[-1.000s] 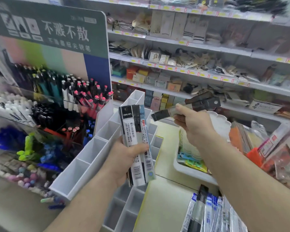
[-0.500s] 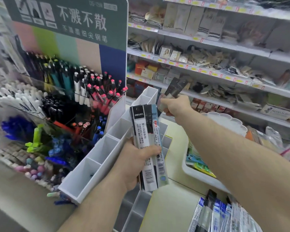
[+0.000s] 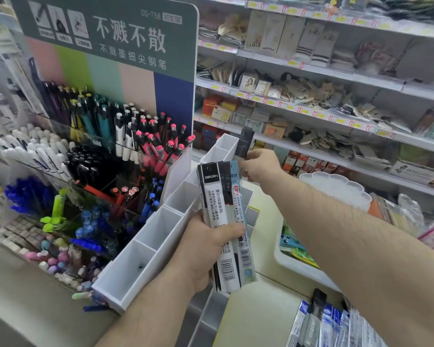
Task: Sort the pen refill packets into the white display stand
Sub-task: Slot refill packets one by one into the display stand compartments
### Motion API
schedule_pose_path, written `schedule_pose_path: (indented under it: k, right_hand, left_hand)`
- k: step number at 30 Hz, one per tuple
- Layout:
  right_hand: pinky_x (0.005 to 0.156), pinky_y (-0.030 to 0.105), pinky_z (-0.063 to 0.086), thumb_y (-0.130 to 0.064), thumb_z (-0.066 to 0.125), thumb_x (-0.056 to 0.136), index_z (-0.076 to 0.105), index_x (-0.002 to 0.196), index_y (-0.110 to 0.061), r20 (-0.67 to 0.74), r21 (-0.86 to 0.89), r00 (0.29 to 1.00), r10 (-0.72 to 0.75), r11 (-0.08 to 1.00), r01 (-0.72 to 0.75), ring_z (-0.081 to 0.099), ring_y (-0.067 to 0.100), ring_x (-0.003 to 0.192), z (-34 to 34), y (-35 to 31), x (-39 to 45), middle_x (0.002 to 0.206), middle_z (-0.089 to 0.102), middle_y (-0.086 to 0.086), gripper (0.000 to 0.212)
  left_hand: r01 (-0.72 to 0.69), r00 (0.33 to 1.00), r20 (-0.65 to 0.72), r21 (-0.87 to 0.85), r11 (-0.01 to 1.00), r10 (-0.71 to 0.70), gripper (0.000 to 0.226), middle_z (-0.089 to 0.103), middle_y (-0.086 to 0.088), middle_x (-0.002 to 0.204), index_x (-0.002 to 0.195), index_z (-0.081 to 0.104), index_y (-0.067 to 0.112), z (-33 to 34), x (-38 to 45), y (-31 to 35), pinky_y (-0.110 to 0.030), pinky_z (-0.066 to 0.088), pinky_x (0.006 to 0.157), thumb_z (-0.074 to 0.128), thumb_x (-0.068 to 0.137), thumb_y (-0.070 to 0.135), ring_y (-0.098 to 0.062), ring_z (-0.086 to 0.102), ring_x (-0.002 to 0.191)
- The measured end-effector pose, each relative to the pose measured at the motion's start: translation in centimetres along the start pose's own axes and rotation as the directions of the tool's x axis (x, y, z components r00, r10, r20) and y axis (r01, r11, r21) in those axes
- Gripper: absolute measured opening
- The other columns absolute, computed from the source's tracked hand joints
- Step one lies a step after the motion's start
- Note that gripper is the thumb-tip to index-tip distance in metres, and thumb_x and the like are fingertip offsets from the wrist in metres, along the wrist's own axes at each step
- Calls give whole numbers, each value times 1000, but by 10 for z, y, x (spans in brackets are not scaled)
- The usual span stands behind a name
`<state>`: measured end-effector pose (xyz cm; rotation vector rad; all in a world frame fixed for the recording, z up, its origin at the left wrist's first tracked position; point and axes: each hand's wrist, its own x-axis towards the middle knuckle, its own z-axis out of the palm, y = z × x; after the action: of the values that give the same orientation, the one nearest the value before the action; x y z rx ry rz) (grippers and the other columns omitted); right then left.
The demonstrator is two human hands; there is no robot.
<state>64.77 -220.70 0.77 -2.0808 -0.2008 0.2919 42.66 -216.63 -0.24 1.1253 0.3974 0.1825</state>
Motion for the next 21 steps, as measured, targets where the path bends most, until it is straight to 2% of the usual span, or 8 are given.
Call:
schedule_pose_path:
  k: [3,5,7,8,11,15,18,21]
  right_hand:
    - [67,32,51,-12,74,85,66,118,-13,-5,-40,1000,-11,999,11,59,19,79,1,7,1,109,69,7,34]
    - [77,35,54,-12,75,83,56,132,-13,-20,-38,1000,7,999,-8,60,23,92,-4,12,-4,119,63,5,53]
    - [85,39,56,-13,76,83,53,135,-14,-49,-30,998,26,999,-27,62,27,101,-12,13,-13,123,60,6,57]
    - [82,38,56,-14,75,84,53,134,-14,-51,-12,998,31,999,-32,63,26,99,-17,11,-22,122,61,7,54]
    - [63,27,50,-15,70,90,61,118,-10,15,76,1000,27,997,-28,59,16,74,-33,4,-67,102,66,7,30]
    - [53,22,46,-8,68,90,70,98,-9,143,260,988,-67,965,28,53,10,55,-50,3,-145,74,67,2,8]
    - [47,15,40,1,68,88,70,82,-8,113,315,982,-151,943,109,51,4,49,-53,6,-184,59,64,-6,10]
    - [53,18,46,-1,72,84,72,79,-12,84,280,970,-228,940,196,57,5,55,-46,11,-198,64,68,-1,12]
  left_hand:
    - [1,1000,-12,-5,1000,-1,28,73,-9,84,106,65,5,-1,-2,1,-35,59,62,70,82,-7,-21,72,73]
    - [-2,1000,-24,-5,1000,1,29,73,-10,86,107,65,5,-1,-2,0,-36,60,63,71,81,-6,-22,72,74]
    - [-6,999,-34,-6,1000,6,30,73,-11,86,108,64,5,-2,-2,0,-37,60,64,71,81,-6,-23,72,74]
    - [-7,999,-35,-8,1000,7,28,73,-11,86,108,64,5,-2,-2,-1,-38,60,65,68,83,-7,-23,72,74]
    - [-8,1000,-17,-22,1000,8,26,72,-11,85,107,64,5,-2,-2,-3,-39,59,65,65,85,-8,-23,72,74]
    - [-27,999,27,-5,1000,27,26,75,-8,83,103,66,9,-2,0,-5,-39,58,67,66,83,-9,-24,73,76]
    - [-40,997,70,24,999,39,33,76,-12,92,101,70,12,-2,1,-8,-43,57,72,76,71,1,-28,73,85]
    - [-29,993,114,54,998,23,40,74,-16,95,104,68,10,-2,0,-10,-44,57,75,74,65,9,-32,72,89]
